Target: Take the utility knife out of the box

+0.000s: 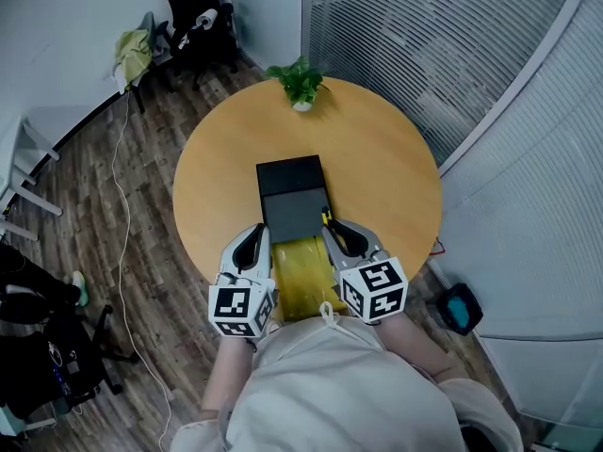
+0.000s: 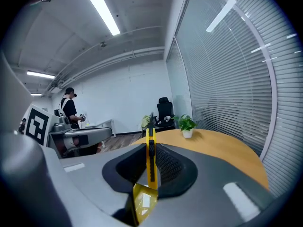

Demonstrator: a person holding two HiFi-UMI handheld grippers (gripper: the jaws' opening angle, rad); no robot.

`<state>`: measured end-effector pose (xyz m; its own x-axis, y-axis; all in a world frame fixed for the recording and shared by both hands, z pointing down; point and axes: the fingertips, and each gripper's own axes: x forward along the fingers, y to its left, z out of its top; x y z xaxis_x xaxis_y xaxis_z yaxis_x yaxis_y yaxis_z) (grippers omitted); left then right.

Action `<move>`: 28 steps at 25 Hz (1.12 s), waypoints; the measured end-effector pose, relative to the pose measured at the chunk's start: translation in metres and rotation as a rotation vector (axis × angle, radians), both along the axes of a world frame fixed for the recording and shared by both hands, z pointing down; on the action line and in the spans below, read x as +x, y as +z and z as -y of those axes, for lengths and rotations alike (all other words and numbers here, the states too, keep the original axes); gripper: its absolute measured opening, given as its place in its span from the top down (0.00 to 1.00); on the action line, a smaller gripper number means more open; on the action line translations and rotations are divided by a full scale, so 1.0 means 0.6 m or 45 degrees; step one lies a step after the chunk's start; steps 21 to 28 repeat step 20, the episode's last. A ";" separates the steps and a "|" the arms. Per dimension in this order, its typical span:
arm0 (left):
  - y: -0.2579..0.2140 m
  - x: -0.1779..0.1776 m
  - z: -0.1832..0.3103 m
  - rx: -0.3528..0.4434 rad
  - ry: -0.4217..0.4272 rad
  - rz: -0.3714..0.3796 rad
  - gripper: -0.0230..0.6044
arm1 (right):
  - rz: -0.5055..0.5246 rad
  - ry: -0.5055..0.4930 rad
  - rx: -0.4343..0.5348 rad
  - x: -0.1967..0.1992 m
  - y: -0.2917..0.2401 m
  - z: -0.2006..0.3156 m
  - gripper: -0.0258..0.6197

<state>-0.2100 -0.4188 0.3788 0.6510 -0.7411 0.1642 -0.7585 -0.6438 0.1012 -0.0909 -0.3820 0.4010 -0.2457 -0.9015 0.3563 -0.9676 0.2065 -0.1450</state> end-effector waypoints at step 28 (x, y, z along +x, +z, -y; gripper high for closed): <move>0.008 0.008 0.006 0.008 0.032 0.000 0.95 | 0.033 0.013 -0.030 -0.005 0.023 0.004 0.86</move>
